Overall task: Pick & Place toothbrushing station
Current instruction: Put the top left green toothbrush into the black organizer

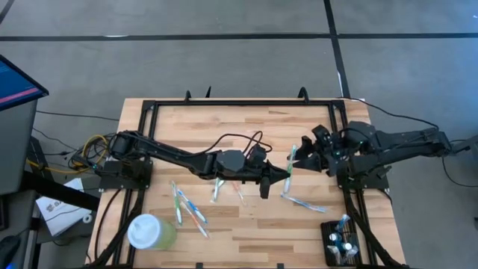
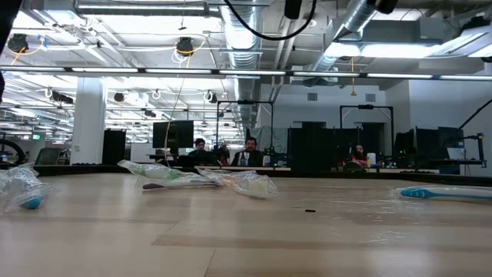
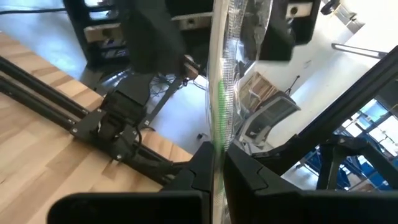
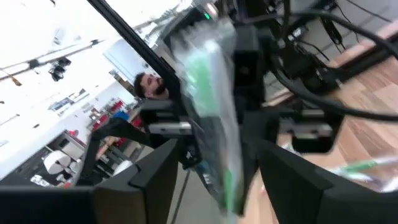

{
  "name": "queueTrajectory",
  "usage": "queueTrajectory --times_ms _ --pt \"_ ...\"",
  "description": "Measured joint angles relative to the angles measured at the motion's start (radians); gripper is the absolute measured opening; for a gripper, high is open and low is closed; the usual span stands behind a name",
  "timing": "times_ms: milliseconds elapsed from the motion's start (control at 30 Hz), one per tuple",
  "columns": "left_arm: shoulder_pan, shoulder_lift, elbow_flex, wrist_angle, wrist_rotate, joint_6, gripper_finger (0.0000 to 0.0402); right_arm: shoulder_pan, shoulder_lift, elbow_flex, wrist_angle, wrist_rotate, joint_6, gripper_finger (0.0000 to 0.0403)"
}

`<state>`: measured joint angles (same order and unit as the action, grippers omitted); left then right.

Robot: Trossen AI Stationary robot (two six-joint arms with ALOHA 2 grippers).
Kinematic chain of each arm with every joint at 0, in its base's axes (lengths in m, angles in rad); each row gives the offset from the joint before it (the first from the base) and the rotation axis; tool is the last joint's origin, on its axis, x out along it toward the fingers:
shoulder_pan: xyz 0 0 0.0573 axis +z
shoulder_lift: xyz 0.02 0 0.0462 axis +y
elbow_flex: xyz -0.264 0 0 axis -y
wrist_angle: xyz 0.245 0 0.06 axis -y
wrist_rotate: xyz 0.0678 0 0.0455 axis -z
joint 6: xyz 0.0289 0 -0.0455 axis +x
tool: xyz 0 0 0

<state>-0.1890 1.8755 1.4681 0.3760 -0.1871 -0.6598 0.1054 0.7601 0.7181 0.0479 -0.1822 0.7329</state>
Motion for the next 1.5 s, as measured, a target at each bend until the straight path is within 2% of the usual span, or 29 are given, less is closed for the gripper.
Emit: queueTrajectory --times_ms 500,733,1100,1500 --pt "0.002 0.000 0.000 -0.001 -0.003 0.000 0.0006 -0.001 -0.001 0.000 0.009 0.001 -0.010 0.0108" --pt "0.007 -0.001 0.000 -0.003 0.002 -0.030 0.0006 -0.001 0.011 0.000 0.014 0.004 -0.027 0.0098" --pt "0.019 -0.002 0.000 -0.017 -0.007 -0.035 0.0006 -0.001 0.039 0.000 0.013 0.005 -0.026 0.0109" --pt "0.020 -0.003 0.002 -0.016 -0.011 -0.036 0.0006 -0.001 0.024 0.000 0.015 0.050 -0.036 0.0045"
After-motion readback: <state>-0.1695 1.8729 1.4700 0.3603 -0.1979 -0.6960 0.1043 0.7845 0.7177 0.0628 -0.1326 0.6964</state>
